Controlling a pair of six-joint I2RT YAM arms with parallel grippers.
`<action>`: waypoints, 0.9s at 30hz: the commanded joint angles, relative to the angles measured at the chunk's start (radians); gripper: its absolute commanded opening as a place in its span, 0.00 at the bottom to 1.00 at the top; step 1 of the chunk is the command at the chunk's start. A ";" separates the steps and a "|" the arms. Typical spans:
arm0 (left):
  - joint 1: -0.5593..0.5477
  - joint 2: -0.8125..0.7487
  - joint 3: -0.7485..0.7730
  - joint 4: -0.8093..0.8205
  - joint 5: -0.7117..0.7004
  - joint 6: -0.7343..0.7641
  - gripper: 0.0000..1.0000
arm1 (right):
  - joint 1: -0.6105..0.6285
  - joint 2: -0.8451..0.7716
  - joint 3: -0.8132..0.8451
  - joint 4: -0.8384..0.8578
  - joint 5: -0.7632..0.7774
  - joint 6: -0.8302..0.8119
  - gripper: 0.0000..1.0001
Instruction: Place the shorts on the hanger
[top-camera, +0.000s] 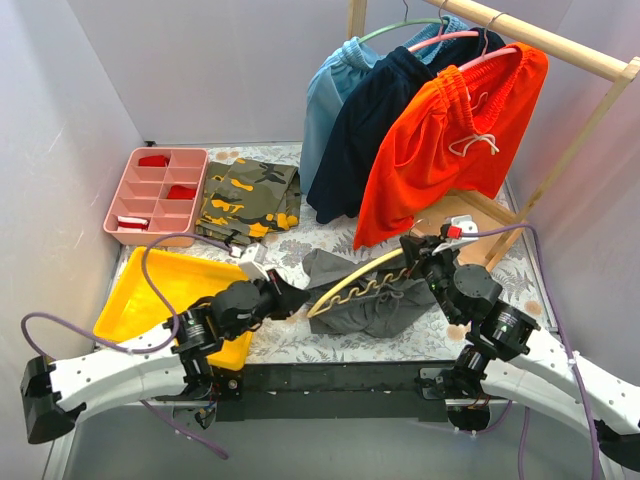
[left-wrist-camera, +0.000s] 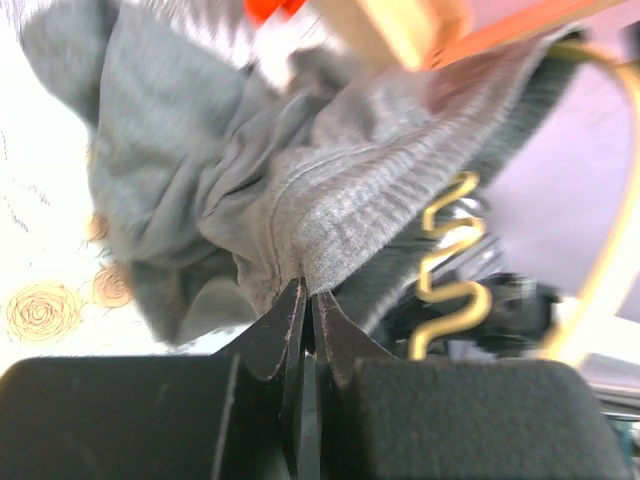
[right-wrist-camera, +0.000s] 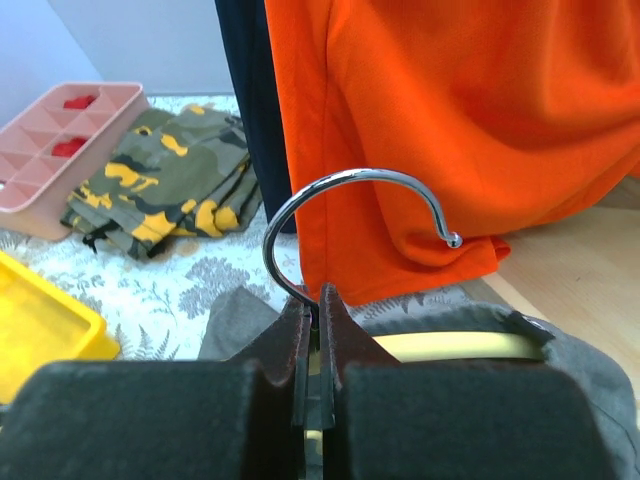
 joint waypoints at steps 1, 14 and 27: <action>0.007 -0.088 0.125 -0.243 -0.074 0.030 0.00 | 0.002 0.029 0.124 0.089 0.131 -0.058 0.01; 0.008 -0.112 0.332 -0.521 0.022 0.122 0.00 | 0.031 0.158 0.235 0.160 0.246 -0.090 0.01; 0.007 -0.074 0.487 -0.610 0.026 0.163 0.00 | 0.036 0.169 0.249 0.175 0.299 -0.141 0.01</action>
